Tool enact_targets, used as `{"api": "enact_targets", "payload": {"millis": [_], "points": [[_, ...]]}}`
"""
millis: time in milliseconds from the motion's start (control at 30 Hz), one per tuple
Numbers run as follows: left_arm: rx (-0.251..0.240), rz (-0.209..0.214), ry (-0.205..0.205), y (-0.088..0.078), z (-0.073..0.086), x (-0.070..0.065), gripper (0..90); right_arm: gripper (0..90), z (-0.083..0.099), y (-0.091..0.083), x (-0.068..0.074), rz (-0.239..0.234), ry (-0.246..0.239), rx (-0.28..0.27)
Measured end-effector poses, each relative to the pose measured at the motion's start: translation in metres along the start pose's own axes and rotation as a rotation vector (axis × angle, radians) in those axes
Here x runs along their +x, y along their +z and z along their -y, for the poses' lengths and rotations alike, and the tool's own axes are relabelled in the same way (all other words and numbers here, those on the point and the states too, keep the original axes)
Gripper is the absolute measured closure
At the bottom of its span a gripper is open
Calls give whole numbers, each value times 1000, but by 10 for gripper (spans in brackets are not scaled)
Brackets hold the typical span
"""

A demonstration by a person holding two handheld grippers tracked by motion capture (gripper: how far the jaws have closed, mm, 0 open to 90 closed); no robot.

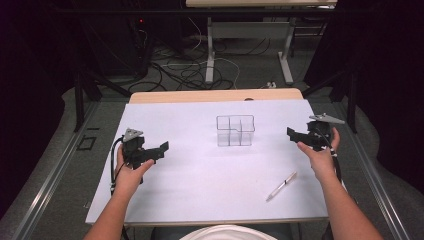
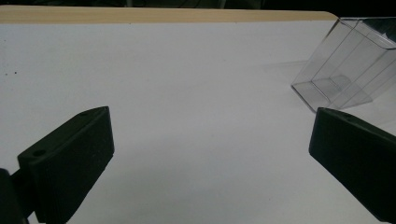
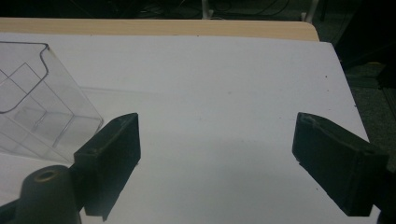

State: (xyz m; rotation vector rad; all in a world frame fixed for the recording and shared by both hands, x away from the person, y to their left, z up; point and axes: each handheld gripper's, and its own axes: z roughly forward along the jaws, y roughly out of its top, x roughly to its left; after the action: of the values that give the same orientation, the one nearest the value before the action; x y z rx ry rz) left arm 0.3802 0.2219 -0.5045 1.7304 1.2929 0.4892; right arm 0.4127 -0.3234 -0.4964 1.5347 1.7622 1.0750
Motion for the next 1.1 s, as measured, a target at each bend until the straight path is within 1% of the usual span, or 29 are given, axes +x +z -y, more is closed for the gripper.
{"api": "enact_targets", "payload": {"millis": [67,133,167,200,267,300,367,400,433,467,500,533,567,600,633,667,733,767,833,867,933,967,1000,1067,1100], "points": [[1,-12,3,2,0,1,0,151,1,0,1,1,-18,-2],[1,-13,-1,3,0,1,0,155,1,0,2,4,-26,-1],[-3,-8,-7,3,0,2,0,157,1,0,4,6,-49,-10],[-3,-8,-7,3,0,2,0,161,2,1,5,5,-54,-13],[0,-8,-9,3,1,3,0,185,2,1,8,-2,-48,-18],[0,-8,-9,3,1,3,0,192,2,2,8,-10,-54,-21],[-2,-6,-13,3,1,4,0,199,2,2,10,-18,-50,-24],[-2,-5,-15,4,1,4,0,210,2,2,12,-23,-62,-29],[-1,-6,-11,4,1,4,0,212,2,2,13,-29,-50,-29],[-1,-6,-11,4,1,4,0,212,2,2,13,-29,-50,-29],[2,-6,-5,4,1,4,0,237,1,2,16,-53,-43,-44],[3,-12,-5,4,2,4,0,251,1,3,18,-56,-42,-48],[3,-12,-5,4,2,4,0,265,0,3,20,-51,-55,-48],[3,-14,-7,4,2,4,0,279,-1,3,22,-53,-69,-53],[-5,-11,-15,3,2,4,0,289,-3,4,24,-61,-64,-51],[-5,-11,-15,3,2,4,0,291,-4,4,27,-70,-60,-43],[1,-11,-6,3,2,4,0,332,-8,6,32,-65,-75,-25],[-3,-11,-8,4,2,4,0,347,-10,6,34,-67,-83,-30],[4,-10,-6,4,2,4,0,378,-15,6,38,-77,-82,-33],[4,-10,-6,4,2,4,0,378,-15,6,38,-77,-82,-33],[7,-9,-5,5,3,3,0,437,-20,8,42,-89,-89,-36],[7,-9,-5,5,3,3,0,437,-20,8,42,-89,-89,-36],[7,-8,-3,5,3,3,0,457,-24,10,44,-101,-94,-30],[7,-9,-3,5,3,3,1,472,-28,13,46,-110,-100,-23],[8,-10,-3,5,3,3,0,474,-30,14,48,-107,-97,-19]]}}
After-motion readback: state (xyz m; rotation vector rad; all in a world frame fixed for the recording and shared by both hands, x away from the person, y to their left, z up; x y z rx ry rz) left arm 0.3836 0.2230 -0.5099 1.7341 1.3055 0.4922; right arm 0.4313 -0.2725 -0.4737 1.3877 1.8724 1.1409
